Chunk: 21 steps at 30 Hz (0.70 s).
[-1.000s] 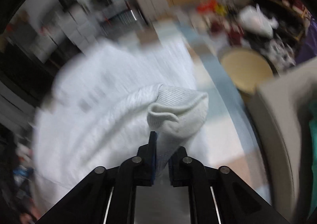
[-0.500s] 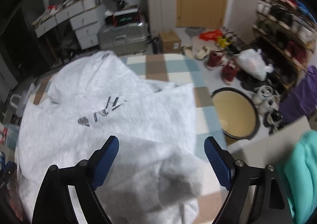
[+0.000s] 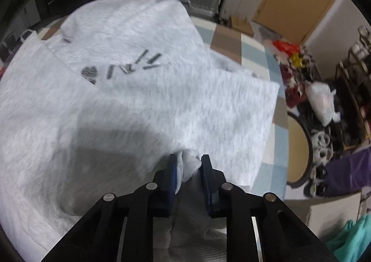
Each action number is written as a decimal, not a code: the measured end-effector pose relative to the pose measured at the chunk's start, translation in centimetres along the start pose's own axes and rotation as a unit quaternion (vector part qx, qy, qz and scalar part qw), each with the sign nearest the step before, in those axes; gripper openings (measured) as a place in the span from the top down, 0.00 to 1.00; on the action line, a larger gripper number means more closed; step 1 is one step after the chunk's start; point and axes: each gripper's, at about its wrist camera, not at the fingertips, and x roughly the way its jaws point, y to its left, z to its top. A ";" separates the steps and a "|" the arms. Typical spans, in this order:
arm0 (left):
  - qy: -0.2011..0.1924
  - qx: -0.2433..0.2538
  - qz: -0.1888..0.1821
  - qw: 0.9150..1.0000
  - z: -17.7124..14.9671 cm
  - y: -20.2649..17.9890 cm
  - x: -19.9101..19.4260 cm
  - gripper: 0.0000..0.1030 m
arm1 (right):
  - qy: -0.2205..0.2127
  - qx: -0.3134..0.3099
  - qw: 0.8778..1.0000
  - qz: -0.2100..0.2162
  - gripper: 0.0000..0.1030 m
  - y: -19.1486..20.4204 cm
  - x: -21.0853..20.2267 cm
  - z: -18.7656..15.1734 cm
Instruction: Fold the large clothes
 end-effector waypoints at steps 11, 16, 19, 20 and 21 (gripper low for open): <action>0.038 0.007 0.020 0.999 0.0 -0.6 2.3 0.19 | 0.012 0.061 0.995 -0.072 0.80 -1.3 3.1 4.0; 0.010 -0.015 0.022 1.000 0.3 1.4 -0.6 0.19 | 0.000 0.057 0.991 -0.123 0.59 0.2 2.0 4.0; -0.023 -0.043 0.028 0.998 1.0 4.2 -3.4 0.19 | -0.065 0.096 0.992 -0.046 0.58 1.5 -2.8 5.1; -0.039 -0.058 0.034 0.997 1.3 5.4 -4.4 0.19 | -0.081 0.087 0.993 0.013 0.53 2.7 -4.3 5.7; -0.055 -0.076 0.043 0.995 1.5 6.6 -5.2 0.19 | -0.101 0.068 0.990 0.077 0.49 4.7 -6.1 6.4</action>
